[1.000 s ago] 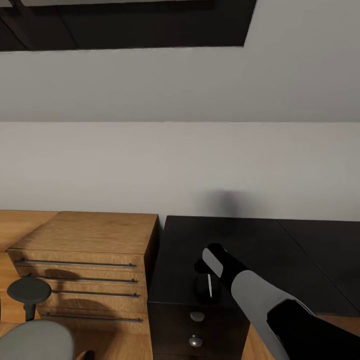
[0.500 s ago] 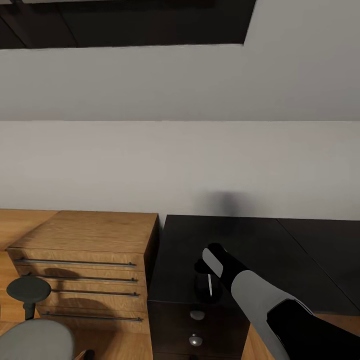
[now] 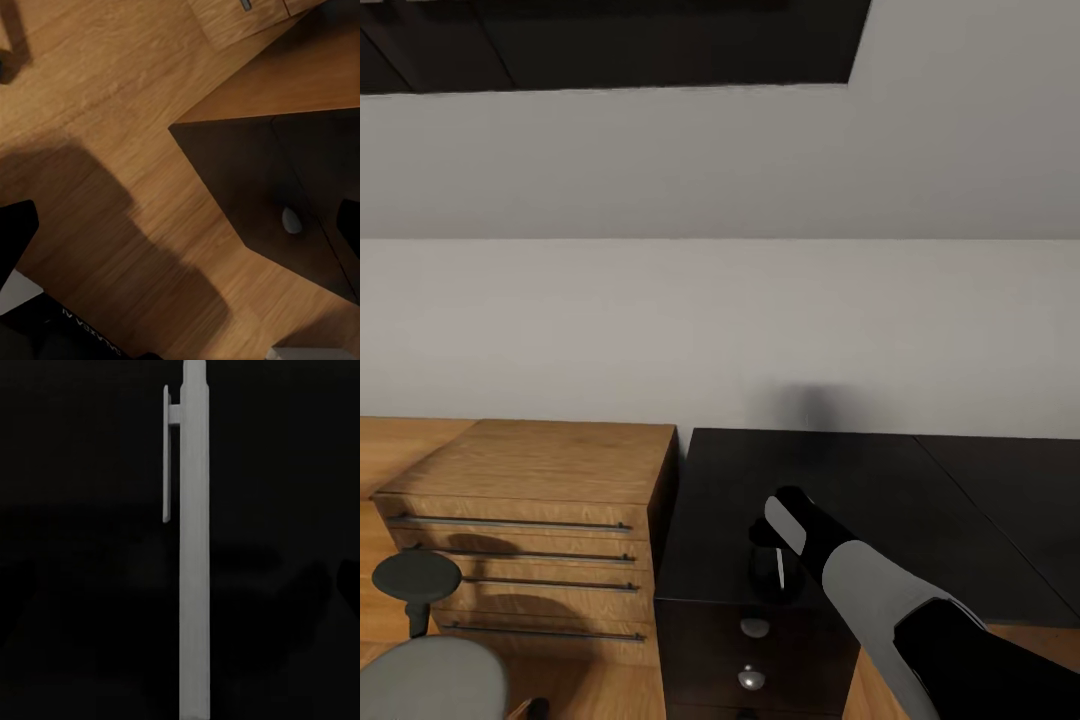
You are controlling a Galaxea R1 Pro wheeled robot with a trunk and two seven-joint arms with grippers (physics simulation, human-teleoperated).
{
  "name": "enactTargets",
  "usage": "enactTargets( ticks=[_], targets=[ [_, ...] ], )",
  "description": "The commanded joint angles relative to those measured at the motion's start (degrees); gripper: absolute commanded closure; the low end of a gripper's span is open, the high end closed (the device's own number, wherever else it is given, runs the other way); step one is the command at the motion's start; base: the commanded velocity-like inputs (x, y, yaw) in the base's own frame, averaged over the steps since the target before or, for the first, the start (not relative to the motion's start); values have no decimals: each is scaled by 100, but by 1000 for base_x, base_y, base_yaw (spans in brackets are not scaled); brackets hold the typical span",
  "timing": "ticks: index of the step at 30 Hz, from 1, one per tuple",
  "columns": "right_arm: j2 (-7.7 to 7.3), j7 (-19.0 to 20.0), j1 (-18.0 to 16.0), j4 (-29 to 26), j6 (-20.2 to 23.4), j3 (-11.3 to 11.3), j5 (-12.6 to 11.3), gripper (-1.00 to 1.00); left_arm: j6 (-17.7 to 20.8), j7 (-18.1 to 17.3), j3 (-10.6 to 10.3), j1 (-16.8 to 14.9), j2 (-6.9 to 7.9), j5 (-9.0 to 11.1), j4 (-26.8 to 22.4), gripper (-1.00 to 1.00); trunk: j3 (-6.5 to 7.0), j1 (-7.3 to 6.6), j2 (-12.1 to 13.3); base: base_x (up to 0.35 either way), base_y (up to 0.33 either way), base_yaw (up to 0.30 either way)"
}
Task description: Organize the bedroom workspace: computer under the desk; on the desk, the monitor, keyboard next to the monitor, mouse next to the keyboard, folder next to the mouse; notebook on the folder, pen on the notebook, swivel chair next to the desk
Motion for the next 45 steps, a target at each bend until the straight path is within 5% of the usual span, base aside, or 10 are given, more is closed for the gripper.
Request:
enactTargets(
  ticks=[1,16,17,45],
  targets=[
    [0,-49,-5,-3,12,31,-52,-100,9,30,-3,0,4,24,-12,-100,-5,0,-3,0,0,0],
    [0,-49,-5,-3,12,34,-53,-100,9,20,-3,0,12,57,-12,-100,-5,0,-3,0,0,0],
    [0,-49,-5,-3,12,33,-56,100,9,19,-3,0,13,60,-12,-100,-5,0,-3,0,0,0],
    [0,-49,-5,-3,12,32,-55,100,-14,3,-16,0,12,11,11,-100,-5,0,-3,0,0,0]
  ],
)
